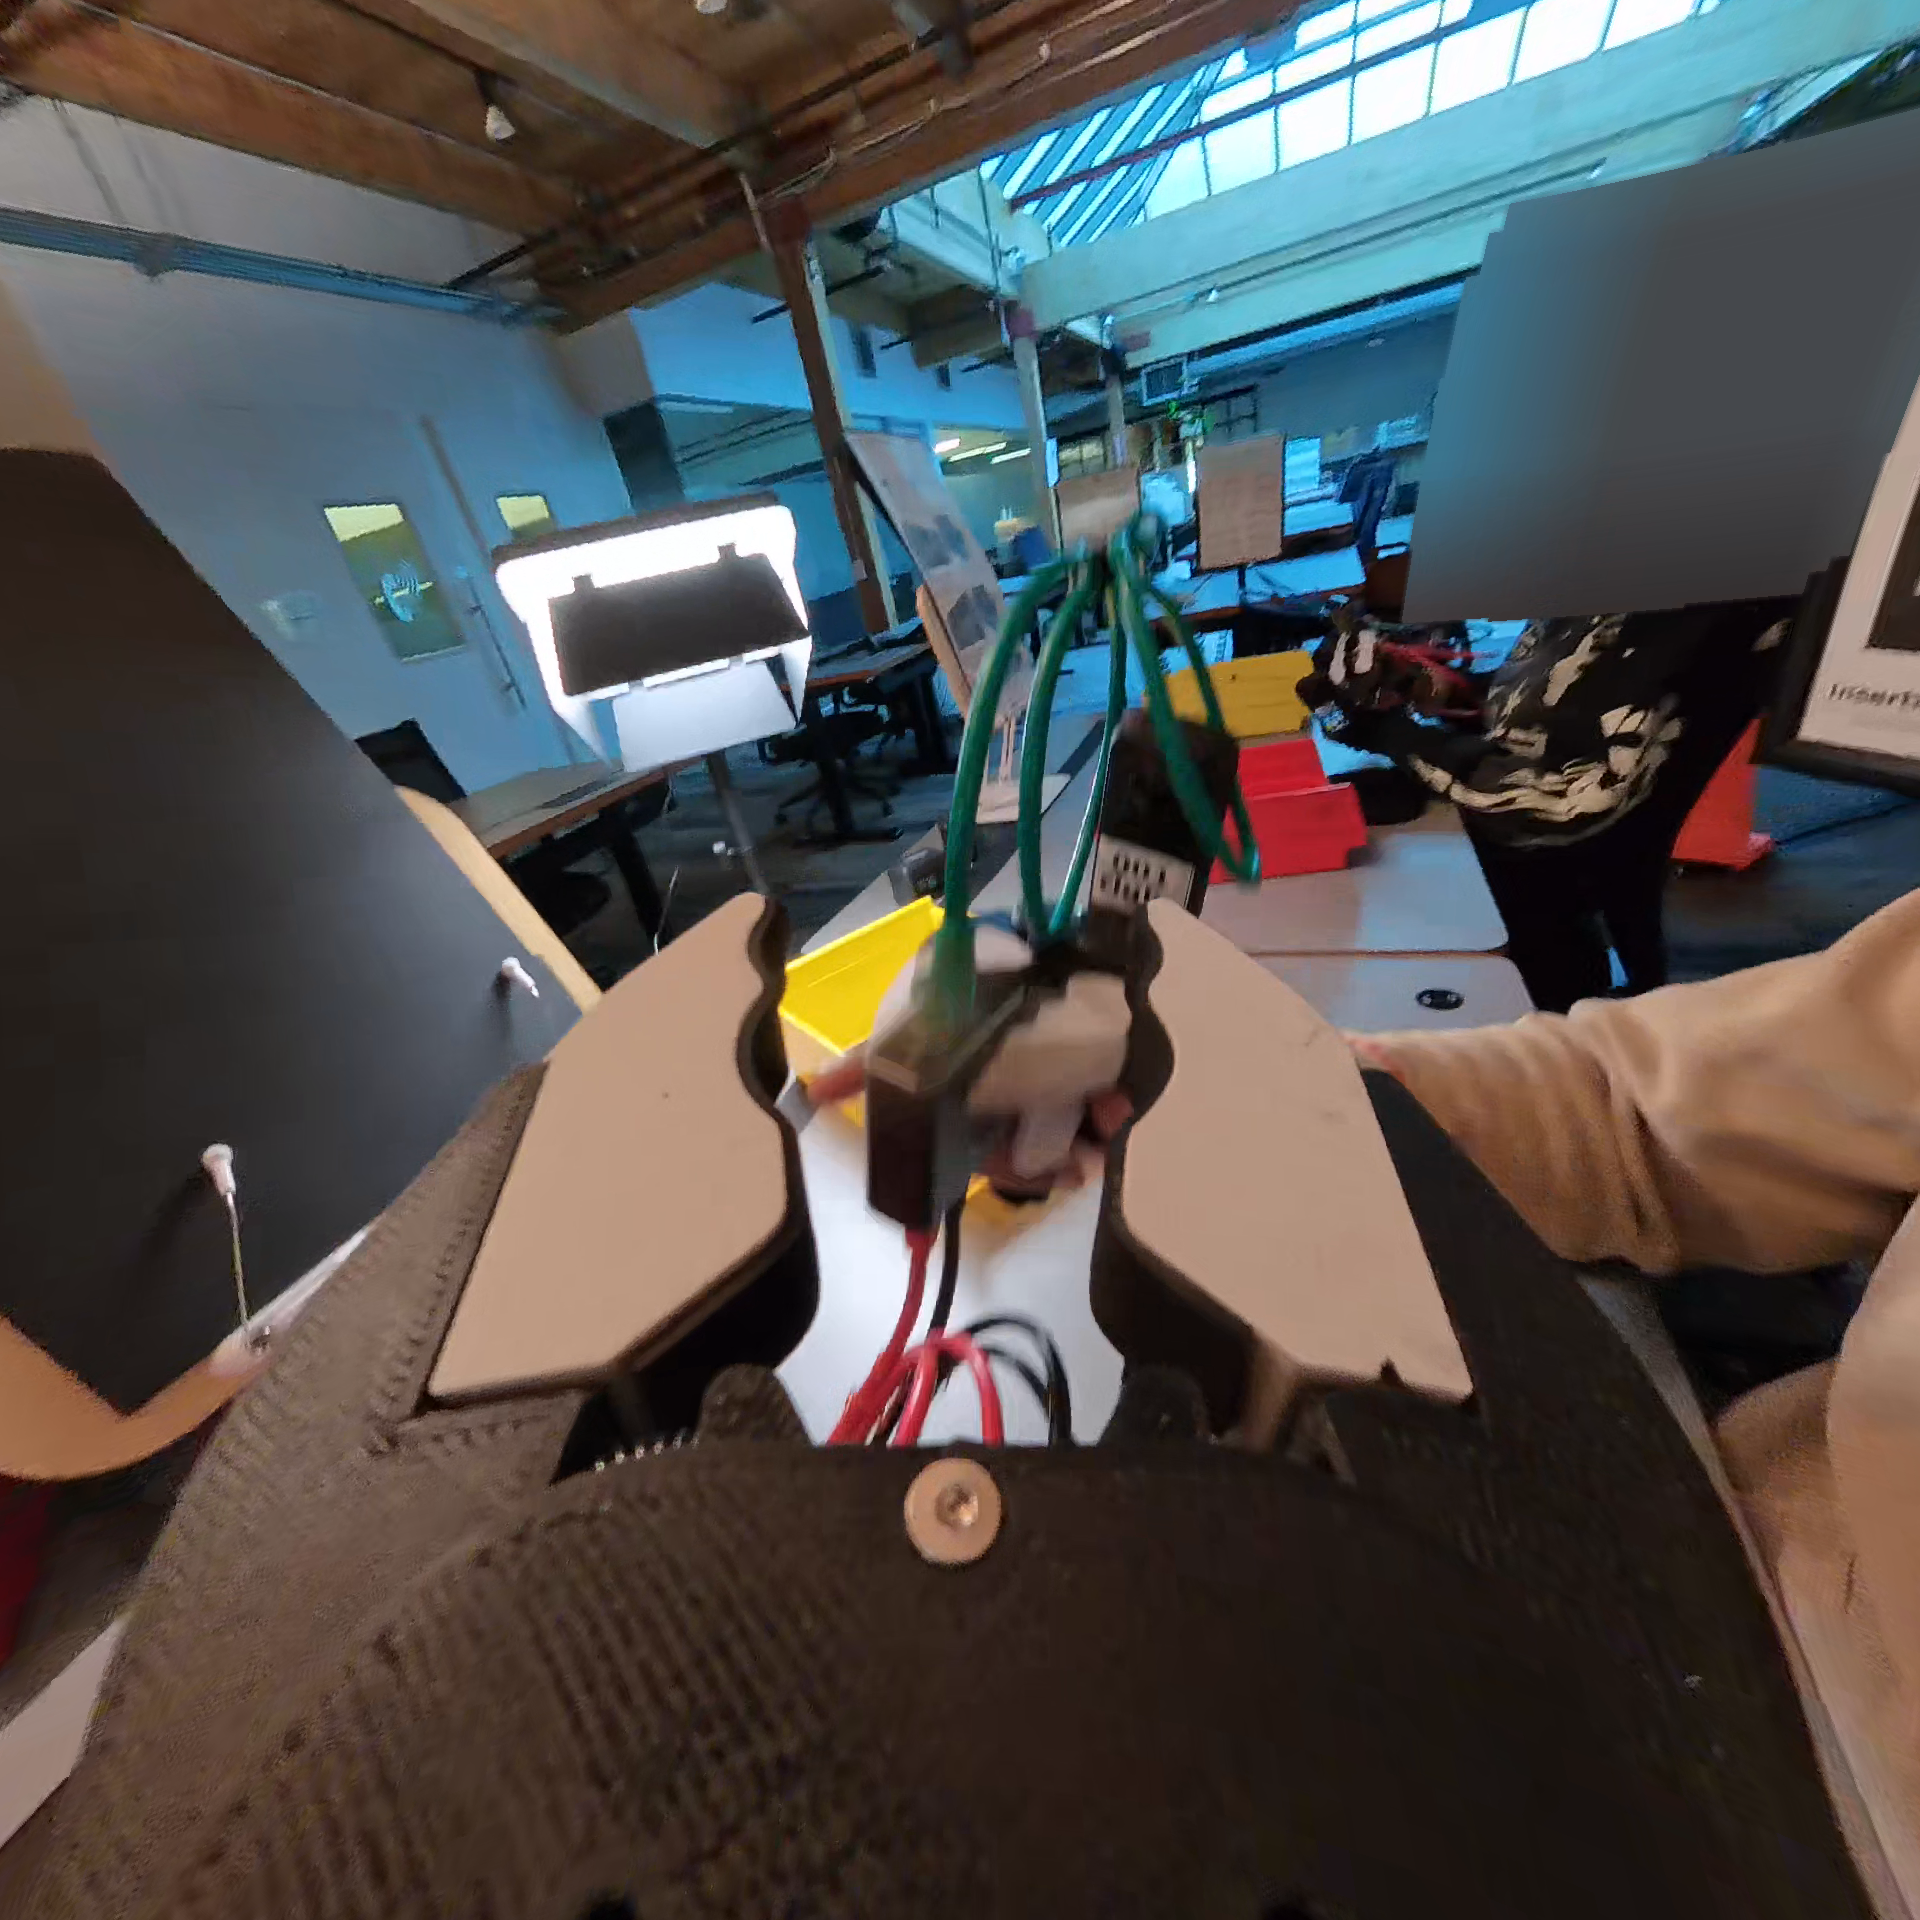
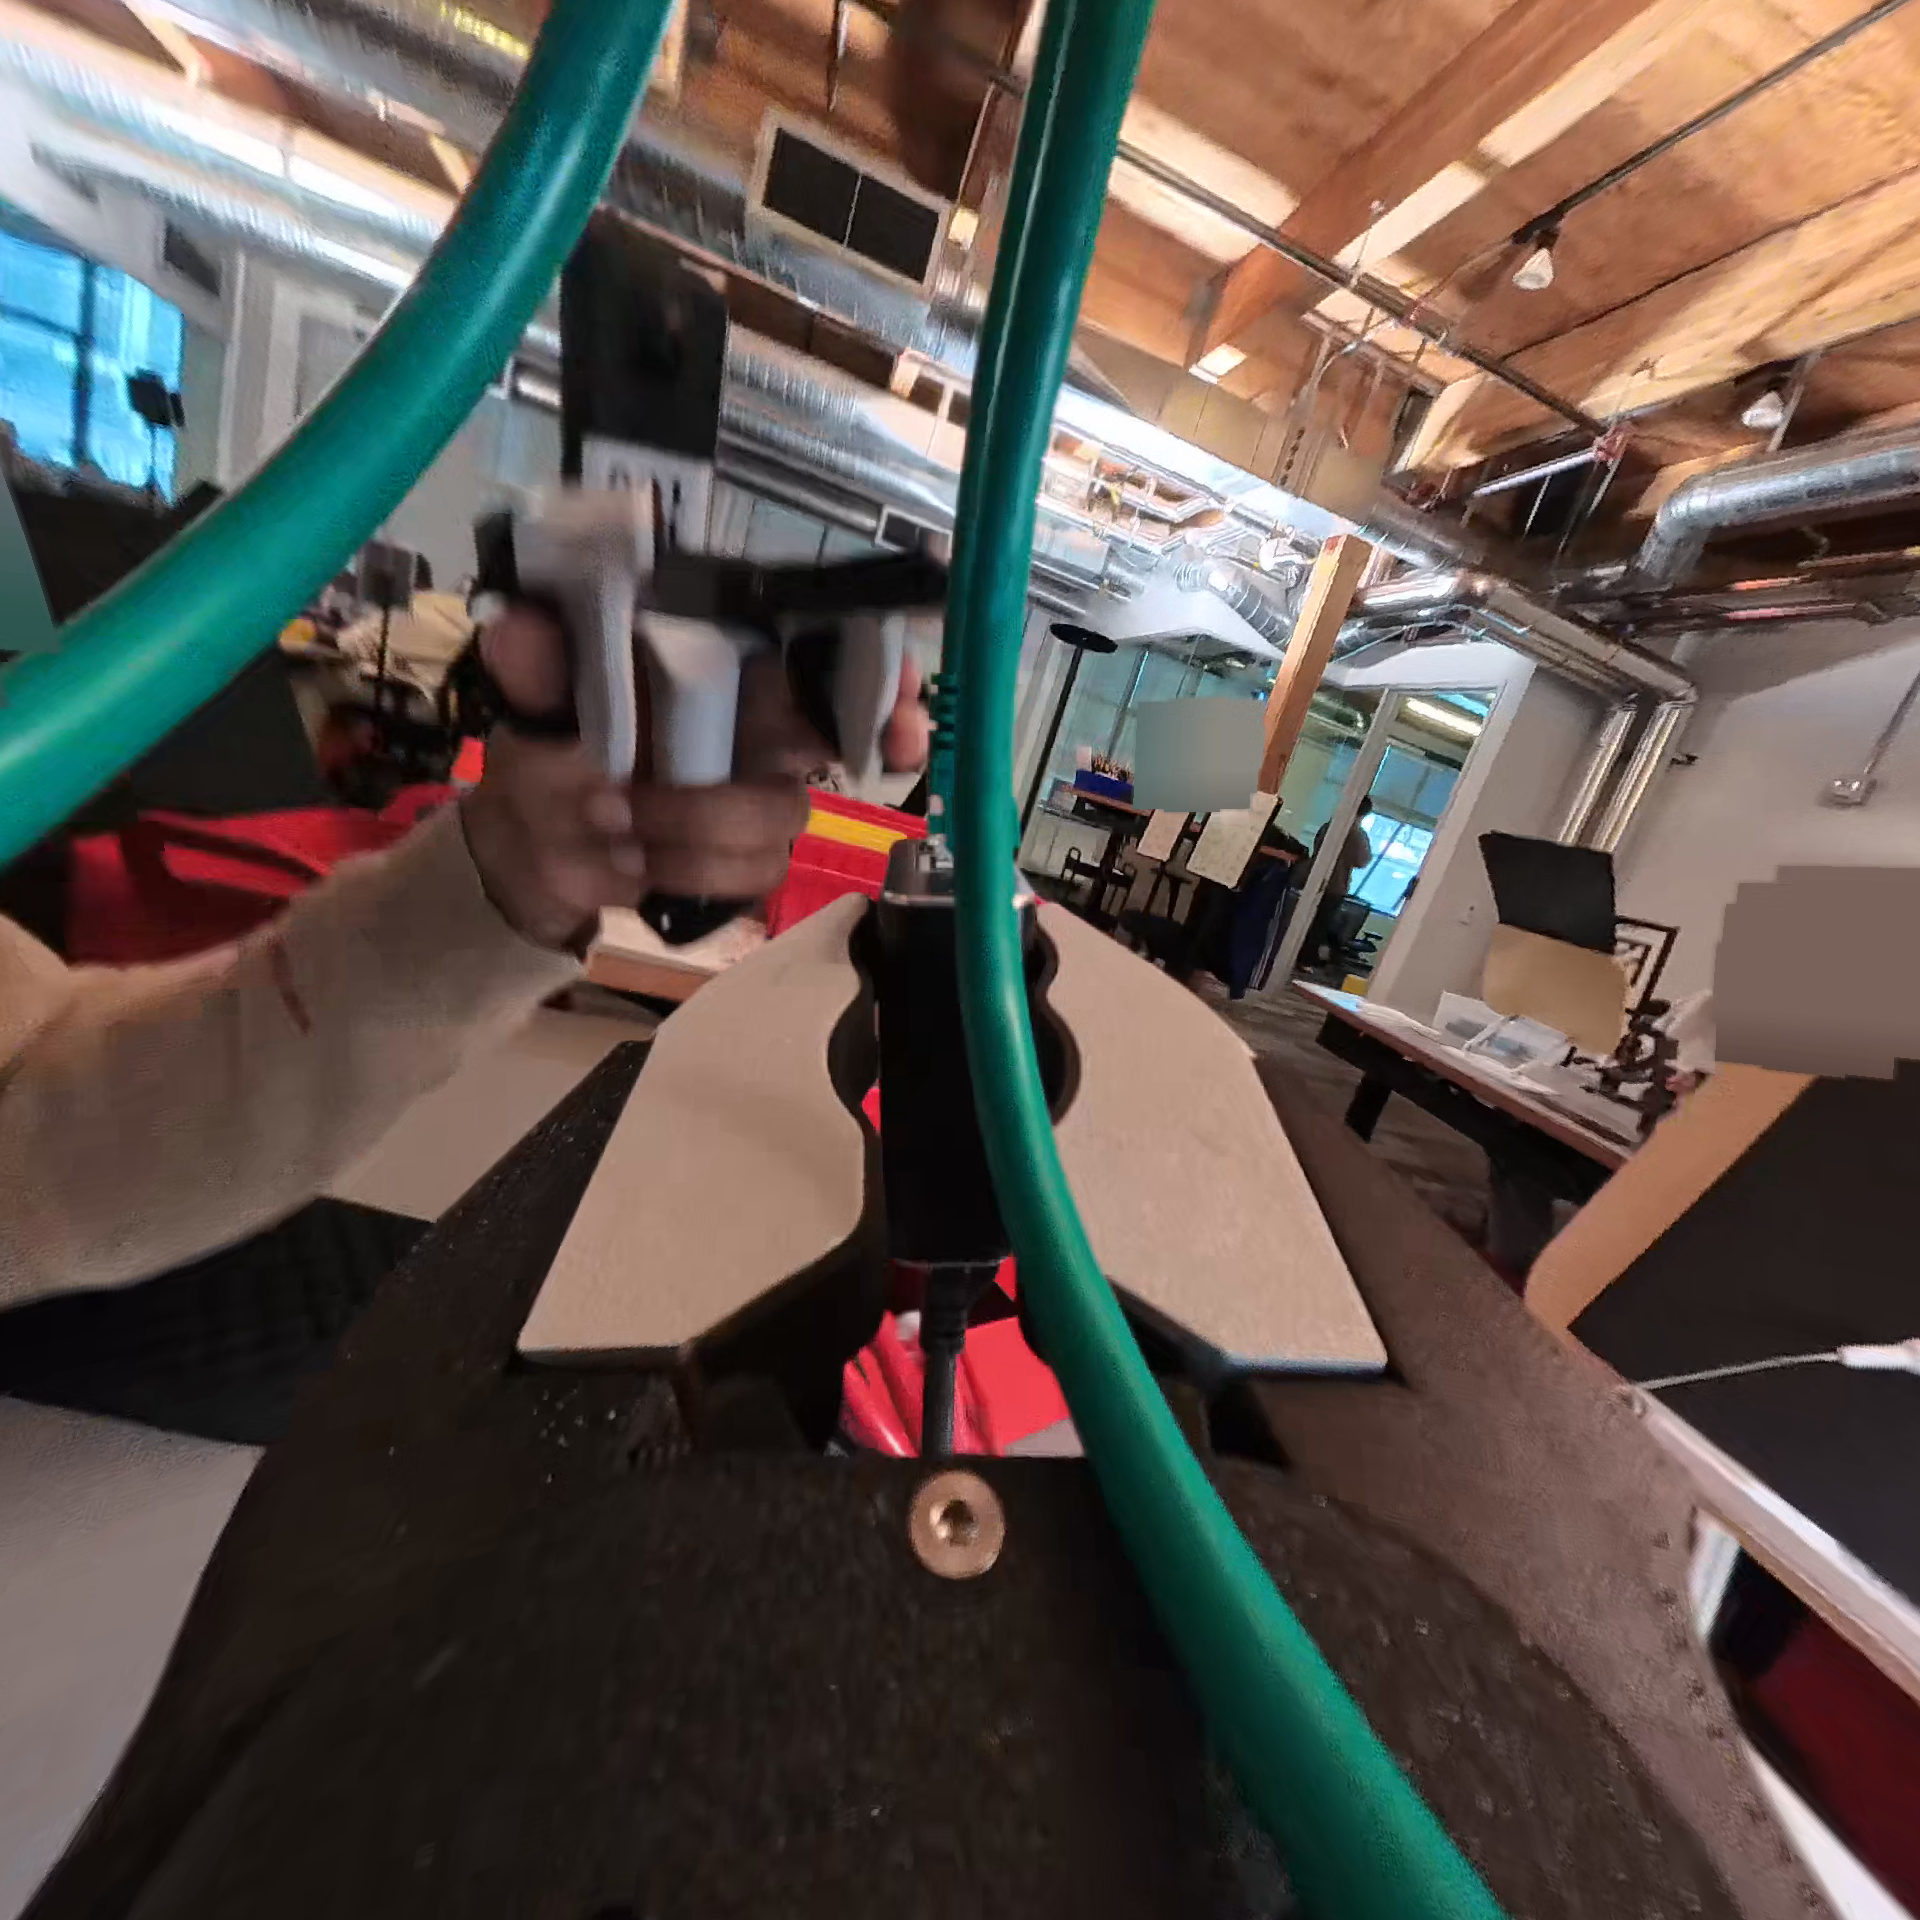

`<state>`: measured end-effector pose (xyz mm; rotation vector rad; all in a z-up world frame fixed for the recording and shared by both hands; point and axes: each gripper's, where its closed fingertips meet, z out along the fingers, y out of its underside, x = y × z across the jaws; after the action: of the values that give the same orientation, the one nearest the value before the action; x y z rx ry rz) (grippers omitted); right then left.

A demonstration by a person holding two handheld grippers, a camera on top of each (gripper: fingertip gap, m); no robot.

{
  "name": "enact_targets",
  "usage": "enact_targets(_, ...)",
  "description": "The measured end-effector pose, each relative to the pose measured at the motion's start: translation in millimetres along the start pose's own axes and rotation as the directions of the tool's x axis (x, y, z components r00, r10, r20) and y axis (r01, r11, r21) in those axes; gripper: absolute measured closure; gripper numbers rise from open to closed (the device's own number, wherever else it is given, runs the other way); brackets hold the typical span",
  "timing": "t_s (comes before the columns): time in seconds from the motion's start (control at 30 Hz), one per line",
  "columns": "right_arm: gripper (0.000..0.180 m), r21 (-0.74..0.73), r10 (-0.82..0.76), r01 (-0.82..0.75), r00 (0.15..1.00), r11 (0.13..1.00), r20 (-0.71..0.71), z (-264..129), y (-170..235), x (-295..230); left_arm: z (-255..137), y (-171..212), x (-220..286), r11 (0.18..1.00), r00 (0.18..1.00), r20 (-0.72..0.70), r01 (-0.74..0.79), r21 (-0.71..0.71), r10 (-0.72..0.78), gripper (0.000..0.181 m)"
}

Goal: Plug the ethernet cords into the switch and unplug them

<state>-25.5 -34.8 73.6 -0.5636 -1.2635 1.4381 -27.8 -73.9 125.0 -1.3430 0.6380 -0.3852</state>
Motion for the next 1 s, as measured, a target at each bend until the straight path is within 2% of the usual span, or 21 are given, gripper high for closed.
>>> enact_targets(0.2, 0.155, -0.014, 0.179, -0.178, 0.983, 0.984, 0.051, -17.6, -28.9, -7.3, 32.2, 65.8, 8.5, 0.987, 0.987, -0.128, 0.083, -0.141, -0.101, 0.120)
enact_targets(0.33, 0.155, 0.077, 0.264, -0.275, 0.956, 0.958, 0.128, -23.8, -44.8, -17.2, 48.1, 69.8, 27.3, 0.983, 0.955, -0.236, 0.167, -0.077, -0.181, 0.133)
enact_targets(0.43, 0.155, 0.077, 0.289, -0.300, 0.949, 0.951, 0.123, -21.4, -33.7, -14.6, 54.7, 71.3, 34.5, 0.980, 0.946, -0.257, 0.190, -0.054, -0.197, 0.142)
enact_targets(0.57, 0.154, 0.040, 0.386, -0.393, 0.914, 0.919, 0.123, -17.6, -10.0, -7.4, 59.3, 86.4, 20.2, 0.989, 0.980, -0.148, 0.123, -0.084, -0.134, 0.155)
enact_targets(0.6, 0.150, 0.012, 0.404, -0.406, 0.911, 0.914, 0.078, -17.9, -1.4, 0.8, 59.1, 92.2, 11.1, 0.989, 0.989, -0.093, 0.101, -0.108, -0.111, 0.155)
enact_targets(0.67, 0.141, -0.066, 0.468, -0.470, 0.883, 0.880, -0.044, -22.7, 20.9, 21.5, 56.5, 105.0, -13.3, 0.985, 0.997, 0.071, -0.023, -0.173, 0.036, 0.156)
enact_targets(0.73, 0.143, -0.146, 0.532, -0.550, 0.834, 0.822, -0.144, -35.2, 46.1, 39.3, 48.5, 109.8, -39.3, 0.958, 0.949, 0.242, -0.143, -0.247, 0.204, 0.155)
enact_targets(0.8, 0.143, -0.288, 0.575, -0.604, 0.797, 0.744, -0.185, -48.7, 73.9, 41.2, 36.3, 105.9, -60.8, 0.911, 0.847, 0.379, -0.256, -0.323, 0.372, 0.155)
enact_targets(0.87, 0.143, -0.437, 0.610, -0.602, 0.780, 0.668, -0.141, -56.9, 95.7, 23.2, 22.6, 98.3, -77.1, 0.825, 0.685, 0.473, -0.375, -0.422, 0.553, 0.155)
enact_targets(0.93, 0.143, -0.497, 0.675, -0.607, 0.736, 0.621, -0.055, -51.9, 104.2, -1.7, 11.6, 92.2, -87.5, 0.740, 0.536, 0.512, -0.440, -0.509, 0.671, 0.155)
enact_targets(1.0, 0.143, -0.524, 0.760, -0.631, 0.648, 0.572, 0.049, -35.0, 108.1, -34.2, 3.4, 91.4, -96.4, 0.705, 0.468, 0.528, -0.441, -0.555, 0.708, 0.156)
